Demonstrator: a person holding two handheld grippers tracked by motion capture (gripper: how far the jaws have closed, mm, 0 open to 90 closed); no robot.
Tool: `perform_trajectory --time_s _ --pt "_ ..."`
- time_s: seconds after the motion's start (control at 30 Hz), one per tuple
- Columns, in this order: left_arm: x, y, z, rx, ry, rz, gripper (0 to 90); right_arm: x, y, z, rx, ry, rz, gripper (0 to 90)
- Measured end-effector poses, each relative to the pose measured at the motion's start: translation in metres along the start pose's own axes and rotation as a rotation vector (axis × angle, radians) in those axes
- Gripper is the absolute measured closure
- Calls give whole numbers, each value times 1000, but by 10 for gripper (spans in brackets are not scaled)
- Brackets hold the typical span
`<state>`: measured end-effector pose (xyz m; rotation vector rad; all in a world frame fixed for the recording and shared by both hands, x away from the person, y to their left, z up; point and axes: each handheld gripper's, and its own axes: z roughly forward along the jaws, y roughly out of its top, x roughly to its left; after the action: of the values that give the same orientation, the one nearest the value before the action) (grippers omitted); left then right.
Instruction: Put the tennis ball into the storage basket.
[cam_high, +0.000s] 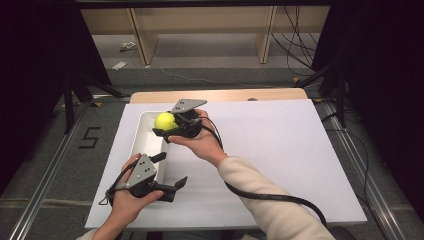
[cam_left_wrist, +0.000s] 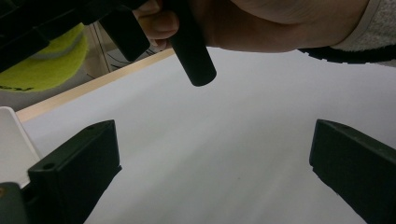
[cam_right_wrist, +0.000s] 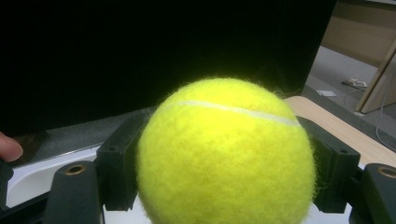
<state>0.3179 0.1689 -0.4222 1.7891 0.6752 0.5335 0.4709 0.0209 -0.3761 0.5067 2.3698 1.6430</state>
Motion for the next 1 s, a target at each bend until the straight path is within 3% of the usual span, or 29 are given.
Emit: perform_trajectory --time_s 1.0 --pt "0 0 0 0 -2 1 11 0 6 13 7 14 -5 267"
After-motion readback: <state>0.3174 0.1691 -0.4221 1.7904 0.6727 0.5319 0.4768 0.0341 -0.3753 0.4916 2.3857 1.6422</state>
